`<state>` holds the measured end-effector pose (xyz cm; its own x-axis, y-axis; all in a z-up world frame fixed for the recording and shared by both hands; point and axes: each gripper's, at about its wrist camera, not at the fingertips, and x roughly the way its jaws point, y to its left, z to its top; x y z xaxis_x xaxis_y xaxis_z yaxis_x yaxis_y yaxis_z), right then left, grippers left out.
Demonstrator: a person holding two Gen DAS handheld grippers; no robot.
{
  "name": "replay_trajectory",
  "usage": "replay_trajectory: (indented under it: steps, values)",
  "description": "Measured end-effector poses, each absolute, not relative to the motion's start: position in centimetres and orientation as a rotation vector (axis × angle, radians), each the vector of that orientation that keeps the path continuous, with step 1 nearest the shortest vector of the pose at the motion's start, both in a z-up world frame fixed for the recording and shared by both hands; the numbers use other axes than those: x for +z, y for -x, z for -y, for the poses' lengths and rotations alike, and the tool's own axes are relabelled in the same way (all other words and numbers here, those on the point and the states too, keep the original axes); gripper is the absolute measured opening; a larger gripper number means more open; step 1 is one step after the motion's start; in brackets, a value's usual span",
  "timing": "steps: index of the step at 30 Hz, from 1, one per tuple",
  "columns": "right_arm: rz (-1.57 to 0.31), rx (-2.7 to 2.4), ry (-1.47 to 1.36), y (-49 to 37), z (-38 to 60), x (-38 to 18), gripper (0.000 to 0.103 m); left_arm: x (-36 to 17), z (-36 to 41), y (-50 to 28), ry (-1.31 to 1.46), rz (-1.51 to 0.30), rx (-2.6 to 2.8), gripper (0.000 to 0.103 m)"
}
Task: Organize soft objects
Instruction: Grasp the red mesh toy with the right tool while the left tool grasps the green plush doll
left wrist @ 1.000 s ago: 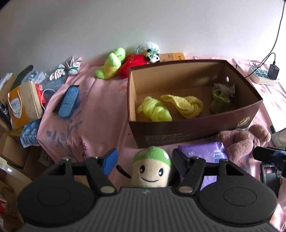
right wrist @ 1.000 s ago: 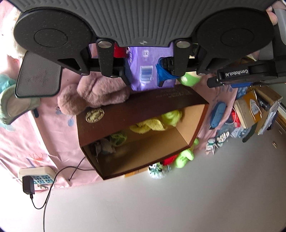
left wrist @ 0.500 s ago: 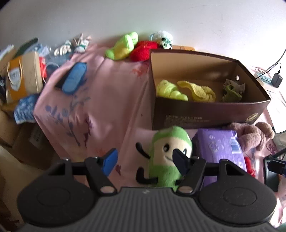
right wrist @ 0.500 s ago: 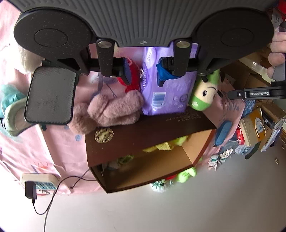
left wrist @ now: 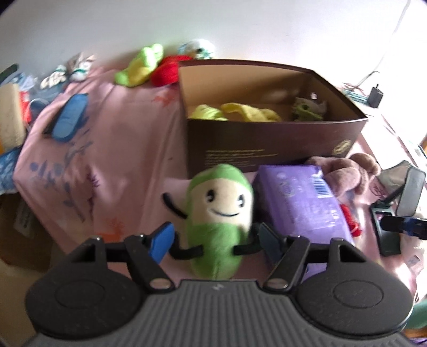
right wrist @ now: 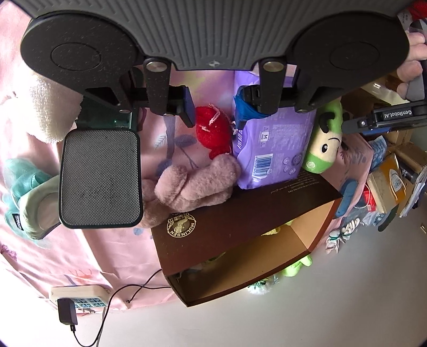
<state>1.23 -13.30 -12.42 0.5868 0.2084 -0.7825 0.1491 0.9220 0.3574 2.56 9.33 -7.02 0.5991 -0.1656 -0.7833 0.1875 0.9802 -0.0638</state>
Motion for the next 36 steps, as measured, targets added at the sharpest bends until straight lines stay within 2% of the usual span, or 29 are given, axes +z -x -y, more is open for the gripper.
replay_trajectory:
  steps: [11, 25, 33, 36]
  values:
    - [-0.959, 0.064, -0.288, -2.0, 12.4, -13.8, 0.016, -9.8, -8.9, -6.2, -0.040, -0.971, -0.236, 0.072]
    - [-0.962, 0.116, -0.148, -4.4, 10.7, -15.3, 0.016, -12.5, -10.4, -8.3, 0.043, -1.041, -0.297, 0.079]
    - [-1.012, 0.120, -0.218, -5.9, 11.0, -17.0, 0.017, -12.9, -10.3, -8.3, 0.042, -1.036, -0.321, 0.079]
    - [-1.017, 0.110, -0.233, -6.0, 10.8, -17.5, 0.017, -13.1, -10.1, -8.4, 0.044, -1.044, -0.331, 0.075]
